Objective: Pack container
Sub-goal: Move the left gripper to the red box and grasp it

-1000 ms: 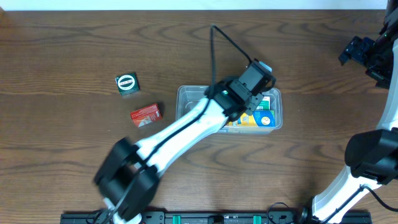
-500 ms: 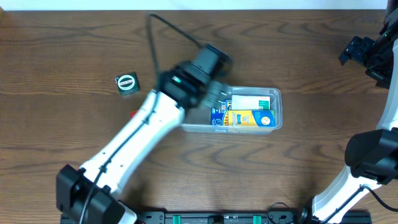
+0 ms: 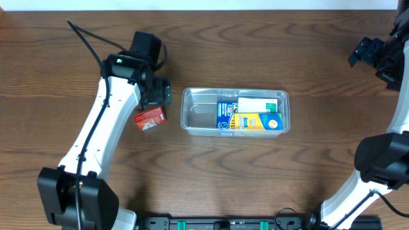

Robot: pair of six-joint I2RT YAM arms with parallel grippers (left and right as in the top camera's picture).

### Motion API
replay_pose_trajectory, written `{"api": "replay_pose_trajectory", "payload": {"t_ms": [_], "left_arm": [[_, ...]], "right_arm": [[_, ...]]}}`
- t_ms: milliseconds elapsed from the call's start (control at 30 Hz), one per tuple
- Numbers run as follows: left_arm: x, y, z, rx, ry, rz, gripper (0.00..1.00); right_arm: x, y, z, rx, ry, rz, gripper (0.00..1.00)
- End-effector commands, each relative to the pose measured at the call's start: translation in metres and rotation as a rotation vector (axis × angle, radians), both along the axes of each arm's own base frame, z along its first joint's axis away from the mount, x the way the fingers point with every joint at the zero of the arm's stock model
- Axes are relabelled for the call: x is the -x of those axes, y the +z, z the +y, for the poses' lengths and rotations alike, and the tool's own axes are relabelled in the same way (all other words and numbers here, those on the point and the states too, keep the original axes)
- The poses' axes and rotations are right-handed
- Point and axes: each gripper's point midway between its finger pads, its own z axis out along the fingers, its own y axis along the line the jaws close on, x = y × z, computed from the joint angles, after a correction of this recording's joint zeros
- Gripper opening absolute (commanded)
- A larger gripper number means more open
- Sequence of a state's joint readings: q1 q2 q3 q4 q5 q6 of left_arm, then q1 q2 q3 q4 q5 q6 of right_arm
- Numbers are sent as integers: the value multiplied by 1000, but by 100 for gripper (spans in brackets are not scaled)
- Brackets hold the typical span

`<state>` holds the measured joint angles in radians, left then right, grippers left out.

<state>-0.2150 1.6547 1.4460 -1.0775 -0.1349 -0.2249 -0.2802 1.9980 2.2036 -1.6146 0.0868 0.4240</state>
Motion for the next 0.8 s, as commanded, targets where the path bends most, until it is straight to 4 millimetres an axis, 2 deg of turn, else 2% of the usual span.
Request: {"api": "replay_pose_trajectory", "payload": {"t_ms": [0,200,433,600,767], "left_arm": [[15,-15,11,-17,16,58,99],[28,-44,14,-42,-68,116,97],[16,-70,11,-69,-243,74,98],[13,-80,11,-101,-387,66,99],[8,-81,9,-112,-451,54,99]], "right_arm": [[0,2,-6,17,1,-3,99],[0,2,-6,17,1,-3,99],[0,2,-6,17,0,-3,99],[0,2,-6,17,0,-3,99],[0,2,-6,17,0,-3,99]]}}
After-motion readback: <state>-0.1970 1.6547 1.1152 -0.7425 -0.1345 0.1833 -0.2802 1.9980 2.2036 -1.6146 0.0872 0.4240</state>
